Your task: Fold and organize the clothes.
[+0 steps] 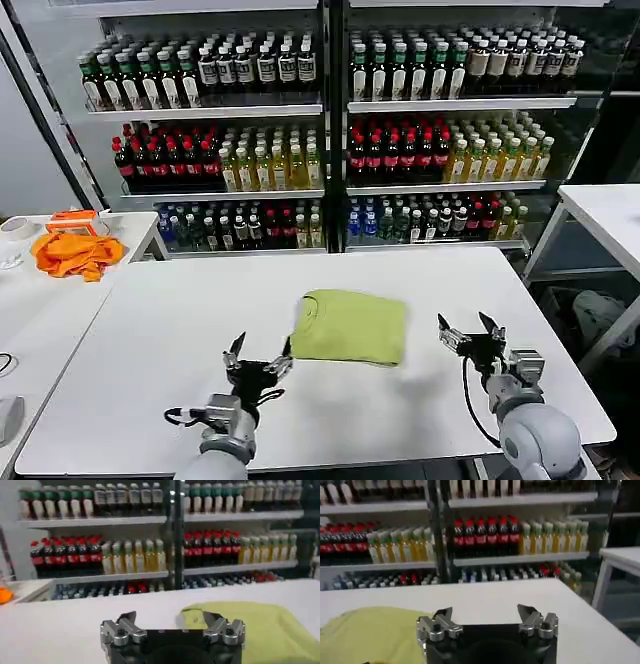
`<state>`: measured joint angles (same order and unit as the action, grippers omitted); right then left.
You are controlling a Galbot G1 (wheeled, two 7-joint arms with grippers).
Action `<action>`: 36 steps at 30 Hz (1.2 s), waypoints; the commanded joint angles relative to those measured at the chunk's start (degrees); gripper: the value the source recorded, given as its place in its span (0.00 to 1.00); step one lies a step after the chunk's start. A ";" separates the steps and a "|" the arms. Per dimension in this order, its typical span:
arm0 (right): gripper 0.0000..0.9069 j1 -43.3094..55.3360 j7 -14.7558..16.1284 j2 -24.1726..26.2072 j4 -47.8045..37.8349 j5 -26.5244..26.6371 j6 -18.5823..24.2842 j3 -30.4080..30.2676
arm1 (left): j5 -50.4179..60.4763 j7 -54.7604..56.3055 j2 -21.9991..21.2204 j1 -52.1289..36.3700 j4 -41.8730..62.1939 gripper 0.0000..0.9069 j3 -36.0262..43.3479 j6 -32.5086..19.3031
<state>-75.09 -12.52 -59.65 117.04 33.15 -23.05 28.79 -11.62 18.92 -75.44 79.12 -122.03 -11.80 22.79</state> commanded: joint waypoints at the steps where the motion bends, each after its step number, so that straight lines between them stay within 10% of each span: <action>1: 1.00 -13.31 3.59 -1.81 10.80 -12.26 9.54 4.48 | -8.11 -2.22 0.66 4.80 -4.38 1.00 -8.80 -5.39; 15: 1.00 -20.05 4.11 -5.04 14.24 -14.80 15.77 5.06 | -6.94 -8.54 -0.72 10.90 -9.23 1.00 -11.89 -6.02; 36: 1.00 -20.94 3.03 -5.01 16.72 -18.60 13.96 4.86 | -5.27 -12.37 -1.56 15.62 -12.76 1.00 -13.48 -5.99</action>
<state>-94.74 -9.50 -64.42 132.56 15.96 -9.61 33.50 -16.85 7.85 -76.86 93.08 -133.54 -24.79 16.61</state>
